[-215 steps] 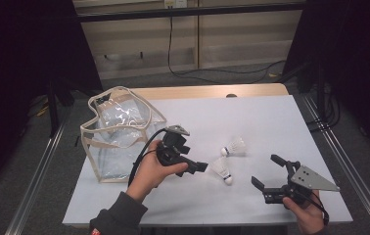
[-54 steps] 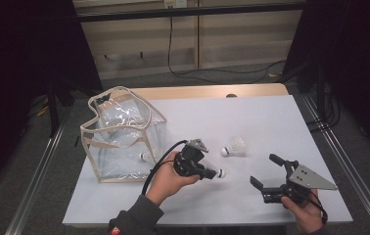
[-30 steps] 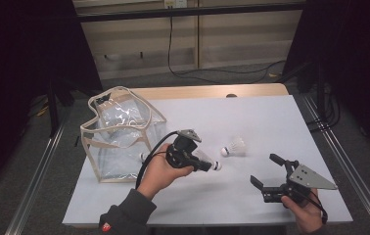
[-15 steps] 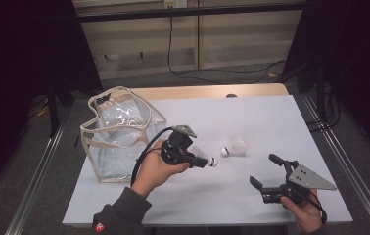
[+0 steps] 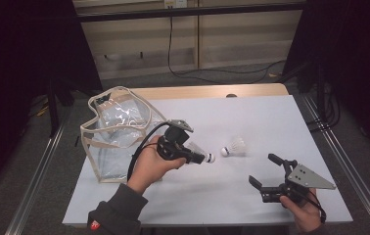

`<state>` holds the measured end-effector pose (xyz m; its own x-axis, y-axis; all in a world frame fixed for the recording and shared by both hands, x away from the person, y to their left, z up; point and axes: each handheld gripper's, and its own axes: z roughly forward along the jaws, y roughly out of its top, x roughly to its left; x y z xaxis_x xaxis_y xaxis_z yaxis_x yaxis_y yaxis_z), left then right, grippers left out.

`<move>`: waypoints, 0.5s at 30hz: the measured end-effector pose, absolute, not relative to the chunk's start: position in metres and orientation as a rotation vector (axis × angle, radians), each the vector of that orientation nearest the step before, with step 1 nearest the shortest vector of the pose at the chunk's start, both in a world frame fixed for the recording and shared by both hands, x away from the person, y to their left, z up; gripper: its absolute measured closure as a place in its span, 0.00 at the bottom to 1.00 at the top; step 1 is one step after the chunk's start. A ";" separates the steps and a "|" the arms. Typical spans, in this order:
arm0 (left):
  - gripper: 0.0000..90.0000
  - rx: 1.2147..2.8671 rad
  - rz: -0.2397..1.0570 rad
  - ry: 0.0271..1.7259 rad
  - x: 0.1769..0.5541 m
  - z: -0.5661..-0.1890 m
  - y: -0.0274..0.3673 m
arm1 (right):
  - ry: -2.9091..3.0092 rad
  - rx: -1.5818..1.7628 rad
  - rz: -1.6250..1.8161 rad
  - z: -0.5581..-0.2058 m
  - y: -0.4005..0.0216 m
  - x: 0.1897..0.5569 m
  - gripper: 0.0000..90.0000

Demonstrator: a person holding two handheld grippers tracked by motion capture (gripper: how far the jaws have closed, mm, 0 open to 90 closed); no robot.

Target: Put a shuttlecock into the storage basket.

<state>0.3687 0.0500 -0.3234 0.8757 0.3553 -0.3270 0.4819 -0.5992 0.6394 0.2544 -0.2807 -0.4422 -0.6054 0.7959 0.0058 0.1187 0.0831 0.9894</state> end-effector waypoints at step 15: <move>0.99 2.278 -0.195 0.634 0.373 -0.302 0.062 | 1.809 0.894 1.571 -0.441 -0.279 0.256 0.02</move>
